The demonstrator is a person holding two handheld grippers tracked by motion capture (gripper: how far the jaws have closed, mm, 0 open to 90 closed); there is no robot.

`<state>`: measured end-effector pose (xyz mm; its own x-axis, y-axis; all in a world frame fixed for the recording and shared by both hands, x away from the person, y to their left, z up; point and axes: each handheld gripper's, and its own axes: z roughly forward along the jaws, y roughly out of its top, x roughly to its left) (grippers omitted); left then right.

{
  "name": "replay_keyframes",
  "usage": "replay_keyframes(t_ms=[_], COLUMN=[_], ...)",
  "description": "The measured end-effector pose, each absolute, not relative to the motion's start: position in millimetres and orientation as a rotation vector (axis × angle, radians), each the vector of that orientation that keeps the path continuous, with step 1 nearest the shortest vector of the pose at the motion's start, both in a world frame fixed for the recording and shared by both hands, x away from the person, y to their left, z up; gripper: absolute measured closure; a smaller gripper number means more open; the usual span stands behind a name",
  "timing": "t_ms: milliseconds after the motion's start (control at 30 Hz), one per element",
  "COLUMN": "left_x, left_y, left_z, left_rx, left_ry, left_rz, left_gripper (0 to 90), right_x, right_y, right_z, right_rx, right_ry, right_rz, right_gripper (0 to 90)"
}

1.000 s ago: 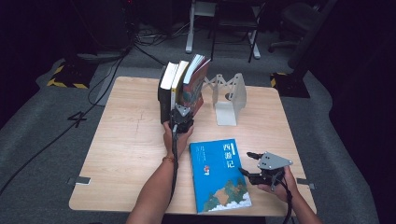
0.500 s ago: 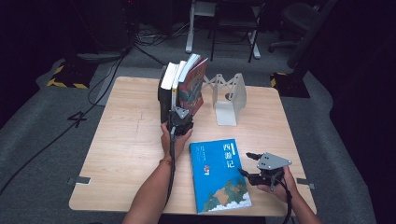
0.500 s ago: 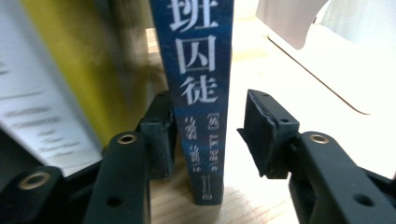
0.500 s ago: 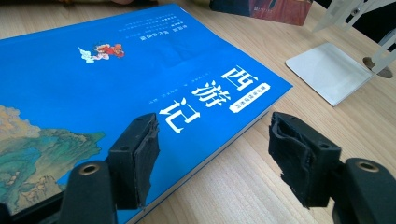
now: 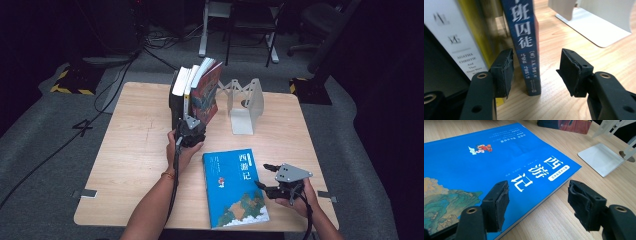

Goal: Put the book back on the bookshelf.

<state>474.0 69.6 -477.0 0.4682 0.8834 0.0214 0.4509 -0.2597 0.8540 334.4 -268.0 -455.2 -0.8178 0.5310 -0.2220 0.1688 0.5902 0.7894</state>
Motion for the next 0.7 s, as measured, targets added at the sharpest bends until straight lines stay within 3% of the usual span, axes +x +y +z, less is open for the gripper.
replay_keyframes(t_ms=[700], left_x=[408.3], left_y=[101.0], left_z=[-466.7], left_rx=[2.104], left_ry=[0.852], left_rz=[0.563], left_gripper=[39.4], right_x=[332.5], right_y=[-277.7], right_z=[-454.2], right_rx=[0.574], right_ry=[2.503], right_rz=[1.067], right_gripper=[29.8])
